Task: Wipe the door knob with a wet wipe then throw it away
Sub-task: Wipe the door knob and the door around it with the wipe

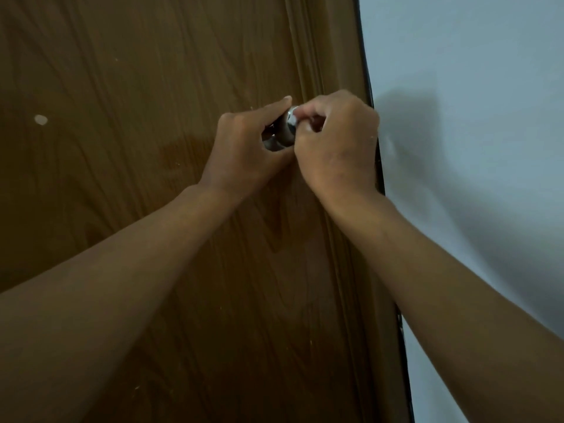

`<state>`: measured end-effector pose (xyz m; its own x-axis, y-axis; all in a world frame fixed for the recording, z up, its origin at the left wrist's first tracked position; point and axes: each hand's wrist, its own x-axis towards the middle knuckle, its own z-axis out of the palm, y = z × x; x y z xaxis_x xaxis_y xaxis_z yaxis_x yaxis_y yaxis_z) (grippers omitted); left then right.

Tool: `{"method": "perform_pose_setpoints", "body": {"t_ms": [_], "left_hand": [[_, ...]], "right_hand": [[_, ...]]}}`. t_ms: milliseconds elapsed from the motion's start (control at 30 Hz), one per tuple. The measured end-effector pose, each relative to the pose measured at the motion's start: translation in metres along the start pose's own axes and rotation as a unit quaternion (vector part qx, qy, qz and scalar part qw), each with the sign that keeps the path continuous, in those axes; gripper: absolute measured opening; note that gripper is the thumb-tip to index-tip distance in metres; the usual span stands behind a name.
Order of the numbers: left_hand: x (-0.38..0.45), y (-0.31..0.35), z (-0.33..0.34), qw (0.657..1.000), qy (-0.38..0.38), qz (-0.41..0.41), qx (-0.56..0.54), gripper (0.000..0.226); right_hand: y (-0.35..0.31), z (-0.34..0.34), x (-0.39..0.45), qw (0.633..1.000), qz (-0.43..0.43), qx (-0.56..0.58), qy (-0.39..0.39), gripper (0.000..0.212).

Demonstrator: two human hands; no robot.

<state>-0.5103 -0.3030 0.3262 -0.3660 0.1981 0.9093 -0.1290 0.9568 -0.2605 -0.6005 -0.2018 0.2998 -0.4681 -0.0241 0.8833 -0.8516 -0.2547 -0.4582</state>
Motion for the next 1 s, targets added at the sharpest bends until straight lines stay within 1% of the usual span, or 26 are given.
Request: {"method": "perform_pose_setpoints", "body": {"t_ms": [133,200,267,333,400,467,533,633,667,733,800,867,1000], "left_hand": [[-0.001,0.001,0.001,1.0,0.004,0.006,0.001,0.051],[-0.001,0.002,0.0,1.0,0.002,0.006,0.0,0.053],[0.0,0.001,-0.001,1.0,-0.004,0.007,-0.003,0.051],[0.0,0.001,-0.002,1.0,-0.002,0.016,-0.005,0.044],[0.0,0.001,-0.002,1.0,-0.001,0.02,-0.005,0.048],[0.0,0.001,-0.001,1.0,-0.003,0.011,0.002,0.055],[-0.001,0.001,-0.002,1.0,-0.004,0.009,0.007,0.054],[-0.001,0.001,-0.003,1.0,-0.003,0.018,0.002,0.045],[-0.001,0.002,-0.002,1.0,-0.004,0.02,0.001,0.046],[0.0,0.002,-0.002,1.0,-0.009,0.014,0.004,0.053],[0.0,0.003,-0.002,1.0,-0.011,0.007,0.007,0.057],[-0.001,0.002,-0.002,1.0,-0.013,0.008,0.002,0.056],[0.001,-0.001,-0.005,1.0,-0.022,0.02,-0.008,0.05]], "right_hand": [[0.002,0.001,-0.006,1.0,-0.004,0.01,-0.023,0.017],[0.002,0.001,0.0,1.0,0.002,0.0,-0.002,0.016],[-0.001,0.003,0.003,1.0,-0.006,0.003,0.02,0.013],[-0.002,0.004,-0.002,1.0,-0.026,0.002,-0.003,0.012],[0.004,0.001,-0.005,0.999,-0.04,-0.011,-0.024,0.014],[0.008,-0.001,-0.002,0.999,-0.027,-0.019,-0.006,0.015],[0.004,0.0,0.003,1.0,-0.021,-0.016,0.015,0.014],[0.001,0.003,0.0,0.999,-0.047,-0.01,-0.013,0.012],[0.003,0.002,-0.002,0.998,-0.053,-0.009,-0.025,0.013],[0.008,-0.002,-0.002,0.999,-0.042,-0.012,-0.028,0.015],[0.009,-0.002,0.001,1.0,-0.026,-0.015,-0.01,0.016],[0.006,0.001,0.0,1.0,-0.023,-0.009,-0.003,0.016],[0.009,-0.002,-0.004,0.998,-0.02,0.041,-0.035,0.015]]}}
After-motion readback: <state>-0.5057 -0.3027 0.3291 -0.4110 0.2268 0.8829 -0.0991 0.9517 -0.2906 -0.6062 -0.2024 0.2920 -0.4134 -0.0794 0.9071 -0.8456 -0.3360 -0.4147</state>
